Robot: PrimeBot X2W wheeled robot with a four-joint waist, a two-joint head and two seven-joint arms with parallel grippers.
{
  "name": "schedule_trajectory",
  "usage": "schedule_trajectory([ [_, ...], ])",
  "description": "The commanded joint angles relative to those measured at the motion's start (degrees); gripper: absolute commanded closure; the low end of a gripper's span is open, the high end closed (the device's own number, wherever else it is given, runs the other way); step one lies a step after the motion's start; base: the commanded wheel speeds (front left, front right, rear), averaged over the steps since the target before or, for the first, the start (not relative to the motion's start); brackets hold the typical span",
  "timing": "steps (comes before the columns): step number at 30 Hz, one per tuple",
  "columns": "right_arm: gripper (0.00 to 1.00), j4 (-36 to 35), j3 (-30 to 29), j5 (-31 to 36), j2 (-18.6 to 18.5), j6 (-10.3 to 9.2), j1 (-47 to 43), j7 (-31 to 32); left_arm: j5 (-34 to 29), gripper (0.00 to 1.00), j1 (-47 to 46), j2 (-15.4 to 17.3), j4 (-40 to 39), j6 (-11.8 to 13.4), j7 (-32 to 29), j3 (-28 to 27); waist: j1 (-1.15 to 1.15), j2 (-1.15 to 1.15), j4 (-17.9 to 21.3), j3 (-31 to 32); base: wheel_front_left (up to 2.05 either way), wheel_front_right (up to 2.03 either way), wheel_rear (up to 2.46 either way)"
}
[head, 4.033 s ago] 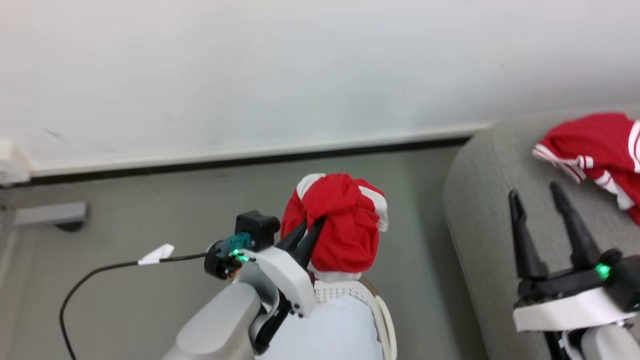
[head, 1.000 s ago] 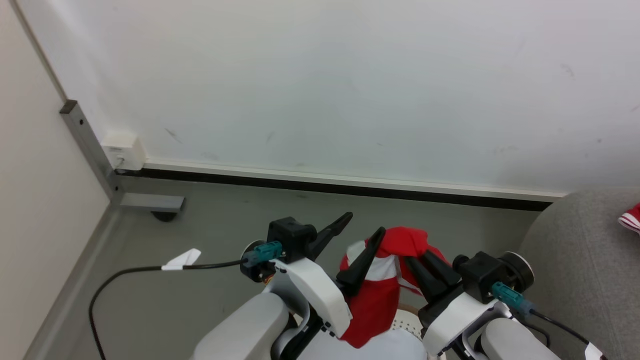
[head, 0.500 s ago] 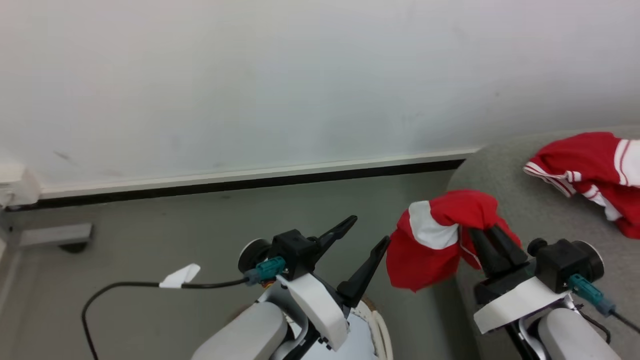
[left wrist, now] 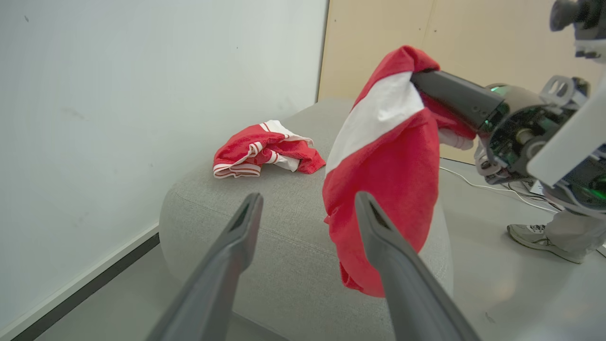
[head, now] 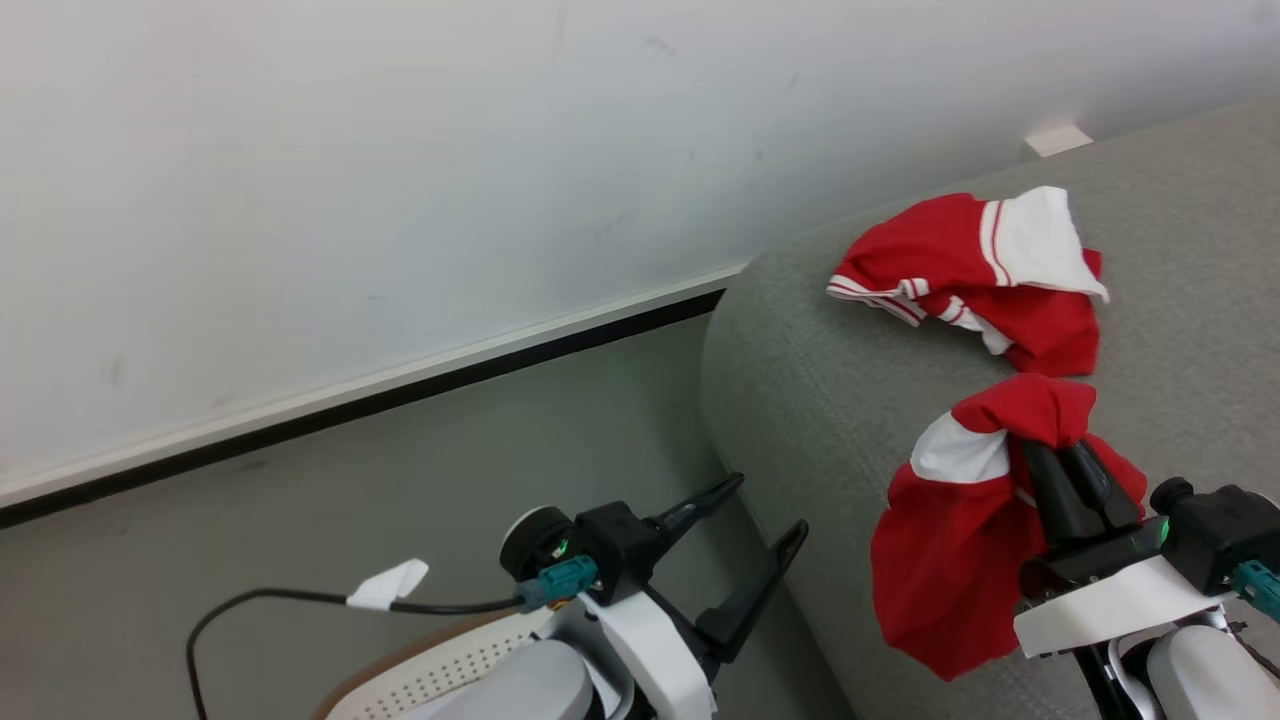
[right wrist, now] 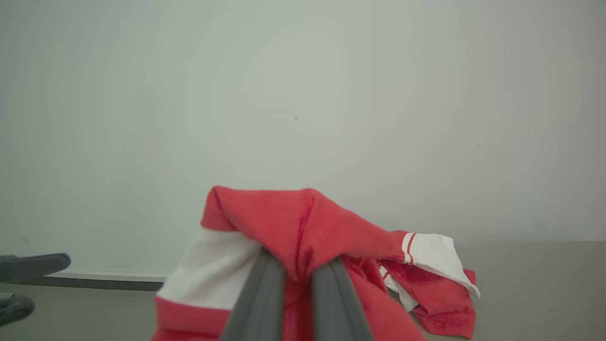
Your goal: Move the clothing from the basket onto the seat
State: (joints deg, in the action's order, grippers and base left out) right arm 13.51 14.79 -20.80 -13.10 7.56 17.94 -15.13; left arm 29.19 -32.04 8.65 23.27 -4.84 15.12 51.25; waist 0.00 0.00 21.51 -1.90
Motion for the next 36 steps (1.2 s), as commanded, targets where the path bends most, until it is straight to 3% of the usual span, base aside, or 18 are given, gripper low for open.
schedule_trajectory([
  [1,1.0,-0.44,-0.45,-0.54,-0.41,-0.15,-0.76,-0.01,-0.81,0.0,1.09,-0.27,-0.26,-0.18,0.01,-0.2,0.0,0.0,3.1,0.45,0.0,0.0,0.0],
  [15,1.0,-2.52,-2.04,-1.02,-1.25,-0.14,0.79,-0.01,-2.59,0.0,1.17,-1.77,0.9,-0.81,0.02,-2.1,0.0,0.0,5.91,-1.87,0.0,0.0,0.0],
  [20,1.0,-2.87,-2.42,-0.75,-3.32,-0.15,4.44,-0.01,-3.3,0.0,0.02,-1.76,1.29,-1.11,0.02,-2.24,0.0,0.0,5.7,-3.67,0.0,0.0,0.0],
  [36,1.0,9.31,-10.22,-2.23,-12.47,-0.15,21.34,1.03,-4.86,0.0,-4.8,0.25,1.6,-1.89,-0.65,-1.49,0.0,0.0,0.45,-14.5,0.0,0.0,0.0],
])
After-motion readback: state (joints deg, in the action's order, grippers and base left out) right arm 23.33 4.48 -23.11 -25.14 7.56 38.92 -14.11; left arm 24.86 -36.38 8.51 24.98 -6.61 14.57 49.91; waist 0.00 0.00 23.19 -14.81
